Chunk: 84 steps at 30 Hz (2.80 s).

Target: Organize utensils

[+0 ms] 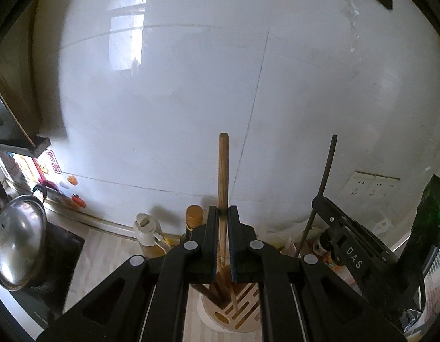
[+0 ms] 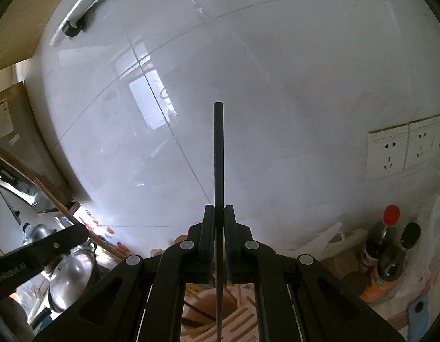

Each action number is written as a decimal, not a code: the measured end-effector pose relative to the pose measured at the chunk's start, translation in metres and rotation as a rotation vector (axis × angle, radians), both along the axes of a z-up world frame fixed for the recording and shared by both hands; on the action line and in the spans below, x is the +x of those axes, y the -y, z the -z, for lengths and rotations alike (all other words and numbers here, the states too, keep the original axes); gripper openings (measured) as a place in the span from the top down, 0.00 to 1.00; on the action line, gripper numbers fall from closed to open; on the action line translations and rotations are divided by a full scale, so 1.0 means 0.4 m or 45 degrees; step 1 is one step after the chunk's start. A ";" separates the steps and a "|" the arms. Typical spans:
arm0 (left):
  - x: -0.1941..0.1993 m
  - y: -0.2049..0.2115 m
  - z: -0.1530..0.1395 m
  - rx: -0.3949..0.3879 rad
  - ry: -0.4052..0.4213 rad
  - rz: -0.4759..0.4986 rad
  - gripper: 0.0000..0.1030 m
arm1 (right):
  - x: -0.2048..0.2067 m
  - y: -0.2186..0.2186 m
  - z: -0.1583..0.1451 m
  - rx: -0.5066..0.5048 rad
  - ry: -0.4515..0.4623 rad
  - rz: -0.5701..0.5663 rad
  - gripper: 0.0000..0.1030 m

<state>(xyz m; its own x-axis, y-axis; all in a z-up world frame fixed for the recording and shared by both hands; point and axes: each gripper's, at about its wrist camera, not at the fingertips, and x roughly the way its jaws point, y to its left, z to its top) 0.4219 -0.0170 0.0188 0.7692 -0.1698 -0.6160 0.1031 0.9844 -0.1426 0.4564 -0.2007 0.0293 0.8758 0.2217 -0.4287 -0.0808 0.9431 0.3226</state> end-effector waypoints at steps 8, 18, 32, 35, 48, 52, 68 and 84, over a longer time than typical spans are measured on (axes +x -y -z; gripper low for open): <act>0.031 0.004 0.035 -0.019 -0.043 -0.001 0.96 | 0.039 0.007 0.036 0.034 0.021 0.006 0.94; 0.020 0.010 0.019 -0.049 -0.054 0.027 0.96 | 0.082 0.029 0.081 0.077 0.025 0.020 0.94; 0.015 0.025 0.057 -0.006 -0.115 0.037 0.96 | 0.082 0.020 0.088 0.092 0.104 0.028 0.94; 0.018 0.027 0.083 0.006 -0.150 0.031 0.96 | 0.080 0.015 0.102 0.093 0.117 0.035 0.94; 0.034 0.021 0.144 0.038 -0.236 0.010 0.96 | 0.073 0.002 0.150 0.061 0.126 -0.033 0.94; 0.037 0.015 0.148 0.032 -0.246 0.003 0.96 | 0.067 0.001 0.154 0.056 0.107 -0.062 0.94; -0.033 -0.029 0.081 0.065 -0.140 -0.131 0.23 | -0.014 0.051 0.113 0.117 0.048 -0.062 0.66; -0.182 -0.054 0.175 0.335 -0.100 -0.119 0.00 | -0.263 0.039 0.161 -0.388 -0.217 0.198 0.00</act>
<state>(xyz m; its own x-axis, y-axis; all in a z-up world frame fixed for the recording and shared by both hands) 0.3491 0.0047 -0.0512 0.7221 0.0735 -0.6879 0.0086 0.9933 0.1152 0.3510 -0.2163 -0.0350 0.7996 -0.0683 -0.5966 0.1016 0.9946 0.0223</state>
